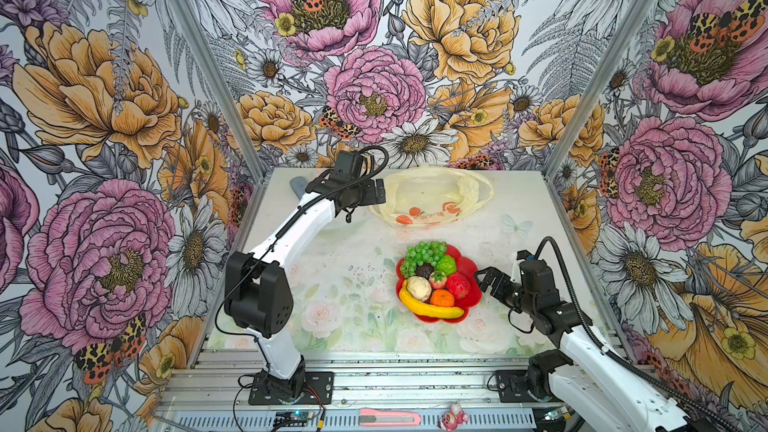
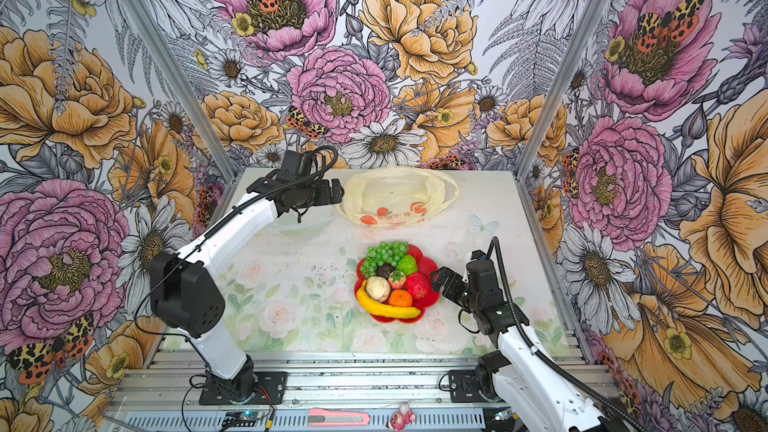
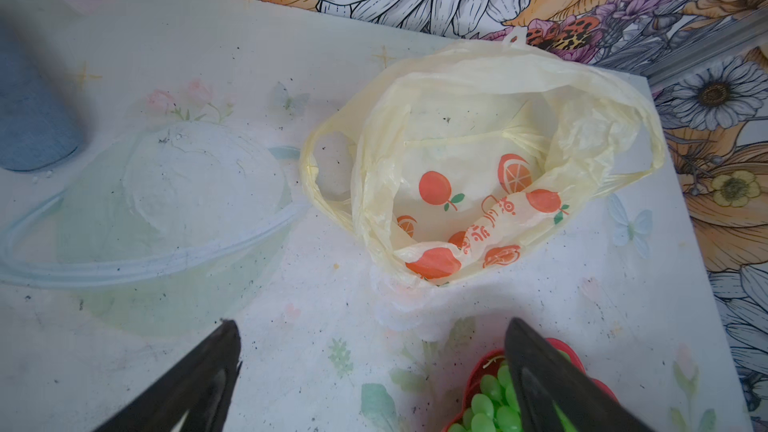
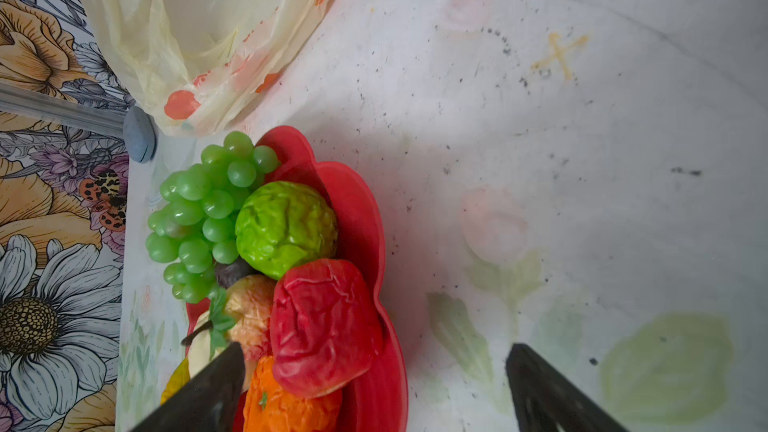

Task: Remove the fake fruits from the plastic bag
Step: 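Release the bag beyond the plate and bring the left gripper back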

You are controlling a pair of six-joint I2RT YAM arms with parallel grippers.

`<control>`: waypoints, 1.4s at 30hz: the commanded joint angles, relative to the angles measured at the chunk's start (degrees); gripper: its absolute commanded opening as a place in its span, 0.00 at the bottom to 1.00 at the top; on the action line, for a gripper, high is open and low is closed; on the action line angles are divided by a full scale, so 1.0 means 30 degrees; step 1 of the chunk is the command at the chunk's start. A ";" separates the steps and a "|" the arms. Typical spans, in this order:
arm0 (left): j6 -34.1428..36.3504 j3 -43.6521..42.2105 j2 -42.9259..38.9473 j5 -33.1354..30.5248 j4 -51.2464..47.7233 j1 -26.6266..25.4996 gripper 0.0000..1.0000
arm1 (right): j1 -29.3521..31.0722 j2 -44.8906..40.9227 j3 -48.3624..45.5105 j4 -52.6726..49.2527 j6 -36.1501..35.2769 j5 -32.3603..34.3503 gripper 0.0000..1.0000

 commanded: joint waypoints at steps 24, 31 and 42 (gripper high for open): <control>-0.2499 -1.7279 -1.0870 -0.2391 1.1180 -0.0064 0.99 | 0.4468 0.0509 -0.1145 0.2798 0.6611 0.0833 0.99; -0.2488 -1.7662 -1.0838 -0.1824 1.1106 0.0795 0.99 | 0.5249 0.3448 -0.0544 0.5986 0.7154 0.1131 0.99; -0.2417 -1.8400 -1.1274 -0.1180 1.1465 0.1615 0.99 | 0.5824 0.8681 0.1806 1.0024 0.6790 0.0961 1.00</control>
